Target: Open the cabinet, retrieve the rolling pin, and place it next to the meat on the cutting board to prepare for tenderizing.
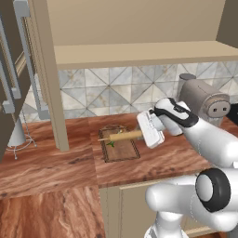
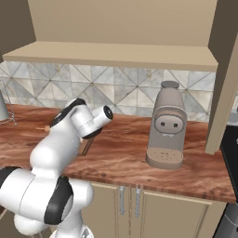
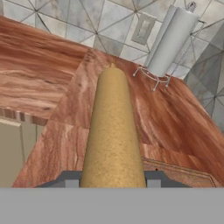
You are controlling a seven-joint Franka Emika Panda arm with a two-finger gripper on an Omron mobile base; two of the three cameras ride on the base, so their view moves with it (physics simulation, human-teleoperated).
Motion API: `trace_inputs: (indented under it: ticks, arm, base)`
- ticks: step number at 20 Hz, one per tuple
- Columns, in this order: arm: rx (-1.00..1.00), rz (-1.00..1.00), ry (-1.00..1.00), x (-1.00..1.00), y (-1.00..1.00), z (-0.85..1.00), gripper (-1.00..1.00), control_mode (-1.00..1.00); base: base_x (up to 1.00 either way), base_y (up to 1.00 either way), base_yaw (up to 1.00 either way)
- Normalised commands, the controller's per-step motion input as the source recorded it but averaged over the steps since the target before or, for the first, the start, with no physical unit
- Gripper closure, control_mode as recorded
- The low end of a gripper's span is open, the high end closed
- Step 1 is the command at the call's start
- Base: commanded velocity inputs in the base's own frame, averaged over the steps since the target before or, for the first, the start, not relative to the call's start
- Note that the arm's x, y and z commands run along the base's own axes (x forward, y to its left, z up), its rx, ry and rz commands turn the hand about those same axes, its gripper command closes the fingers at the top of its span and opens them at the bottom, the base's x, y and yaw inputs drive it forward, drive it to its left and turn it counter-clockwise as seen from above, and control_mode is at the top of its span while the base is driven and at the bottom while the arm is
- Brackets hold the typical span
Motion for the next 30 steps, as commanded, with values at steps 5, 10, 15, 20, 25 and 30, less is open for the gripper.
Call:
trace_inputs:
  ticks: [5, 10, 15, 20, 25, 30]
  arm:
    - [-0.02, 0.0, 0.0, 0.23, 0.0, -0.39, 1.0, -1.0]
    - [-0.03, 0.0, 0.0, 0.27, 0.01, -0.35, 1.0, -1.0]
    - [-0.03, 0.01, 0.0, 0.29, 0.01, -0.33, 1.0, -1.0]
    - [-0.03, 0.01, 0.01, 0.27, 0.06, -0.26, 1.0, -1.0]
    - [-0.03, 0.0, 0.01, 0.27, 0.09, -0.24, 1.0, -1.0]
    - [-0.01, 0.01, 0.0, 0.22, 0.09, -0.23, 1.0, -1.0]
  base:
    - [0.0, 0.0, 0.0]
    - [0.0, 0.0, 0.0]
    - [0.0, 0.0, 0.0]
    - [0.0, 0.0, 0.0]
    - [0.0, 0.0, 0.0]
    - [0.0, 0.0, 0.0]
